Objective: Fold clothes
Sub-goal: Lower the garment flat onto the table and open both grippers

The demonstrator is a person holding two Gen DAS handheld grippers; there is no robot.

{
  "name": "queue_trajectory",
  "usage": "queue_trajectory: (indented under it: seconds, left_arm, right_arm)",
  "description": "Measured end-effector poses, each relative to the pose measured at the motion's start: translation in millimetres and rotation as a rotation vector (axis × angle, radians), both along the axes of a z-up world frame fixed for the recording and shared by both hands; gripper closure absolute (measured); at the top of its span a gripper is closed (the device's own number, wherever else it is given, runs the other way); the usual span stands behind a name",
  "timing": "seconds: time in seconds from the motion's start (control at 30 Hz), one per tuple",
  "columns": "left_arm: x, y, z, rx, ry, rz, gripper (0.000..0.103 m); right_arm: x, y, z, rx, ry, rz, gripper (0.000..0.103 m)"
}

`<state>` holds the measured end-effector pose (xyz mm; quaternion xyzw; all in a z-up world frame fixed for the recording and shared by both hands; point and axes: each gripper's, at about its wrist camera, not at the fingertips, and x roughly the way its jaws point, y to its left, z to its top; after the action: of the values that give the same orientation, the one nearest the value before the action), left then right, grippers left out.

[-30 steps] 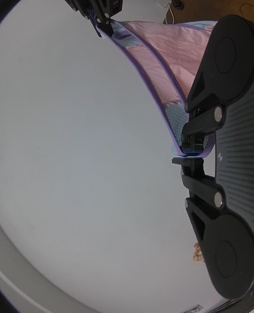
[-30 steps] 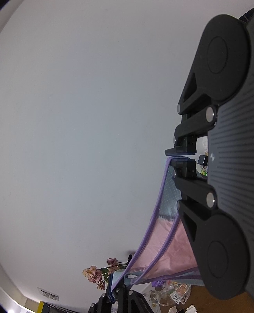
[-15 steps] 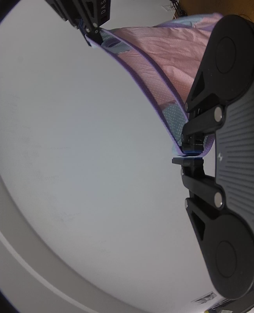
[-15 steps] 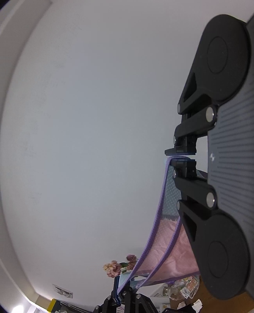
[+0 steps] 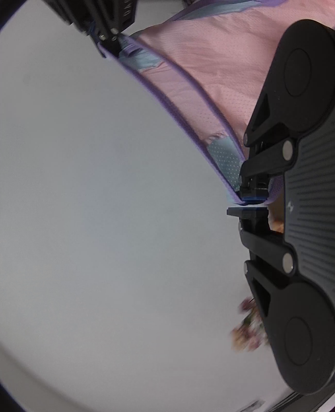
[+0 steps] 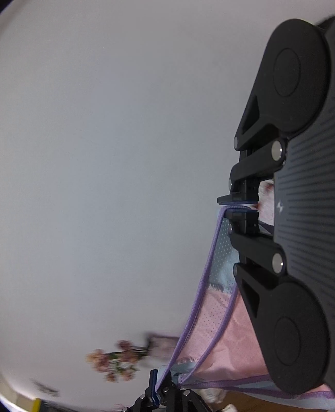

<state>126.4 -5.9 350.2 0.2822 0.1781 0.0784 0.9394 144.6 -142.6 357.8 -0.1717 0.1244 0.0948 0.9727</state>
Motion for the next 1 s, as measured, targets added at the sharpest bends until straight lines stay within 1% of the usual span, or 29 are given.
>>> queue_trajectory:
  seconds: [0.1, 0.13, 0.23, 0.27, 0.3, 0.33, 0.4, 0.47, 0.5, 0.57, 0.7, 0.73, 0.77, 0.8, 0.87, 0.9, 0.93, 0.97, 1.0]
  left_arm:
    - [79, 21, -52, -0.035, 0.098, 0.026, 0.098]
    - [102, 29, -63, -0.046, 0.126, 0.031, 0.098]
    - [178, 53, -112, -0.101, 0.225, 0.057, 0.099]
    - [205, 43, -130, -0.113, 0.263, 0.065, 0.099]
    - [214, 41, -153, -0.117, 0.296, 0.070, 0.100]
    - [225, 52, -178, -0.117, 0.327, 0.074, 0.100]
    - [290, 64, -247, -0.127, 0.387, 0.083, 0.100]
    - [332, 75, -283, -0.144, 0.430, 0.087, 0.100]
    - [342, 80, -294, -0.149, 0.444, 0.092, 0.100]
    - [356, 94, -298, -0.155, 0.462, 0.095, 0.100]
    - [386, 109, -305, -0.182, 0.481, 0.091, 0.097]
    - [395, 111, -308, -0.188, 0.487, 0.088, 0.095]
    - [405, 112, -312, -0.195, 0.496, 0.084, 0.092]
    - [414, 113, -315, -0.210, 0.506, 0.081, 0.087]
    - [433, 119, -326, -0.264, 0.517, 0.092, 0.073]
    - [438, 123, -328, -0.308, 0.515, 0.106, 0.057]
    - [440, 128, -329, -0.364, 0.508, 0.122, 0.049]
    - [438, 135, -328, -0.423, 0.493, 0.131, 0.048]
    - [434, 143, -327, -0.480, 0.476, 0.134, 0.046]
  right_arm:
    - [72, 21, -57, -0.007, 0.105, 0.005, 0.101]
    - [95, 27, -77, -0.006, 0.140, 0.006, 0.101]
    - [169, 37, -137, -0.006, 0.257, 0.008, 0.101]
    - [200, 46, -158, -0.011, 0.297, 0.010, 0.101]
    - [226, 53, -179, -0.016, 0.336, 0.013, 0.101]
    - [244, 53, -197, -0.020, 0.369, 0.016, 0.101]
    - [283, 62, -234, -0.031, 0.434, 0.023, 0.101]
    - [317, 82, -271, -0.047, 0.481, 0.024, 0.101]
    - [324, 79, -282, -0.048, 0.498, 0.024, 0.101]
    - [338, 77, -298, -0.041, 0.527, 0.024, 0.101]
    - [371, 72, -312, -0.008, 0.552, 0.022, 0.101]
    - [378, 70, -314, 0.008, 0.557, 0.018, 0.101]
    - [382, 69, -316, 0.027, 0.561, 0.010, 0.101]
    - [387, 67, -318, 0.045, 0.565, 0.002, 0.101]
    - [396, 64, -322, 0.082, 0.573, -0.014, 0.099]
    - [400, 63, -324, 0.101, 0.576, -0.022, 0.091]
    - [405, 61, -326, 0.120, 0.580, -0.030, 0.071]
    - [407, 59, -327, 0.137, 0.577, -0.033, 0.059]
    - [403, 56, -326, 0.153, 0.558, -0.025, 0.051]
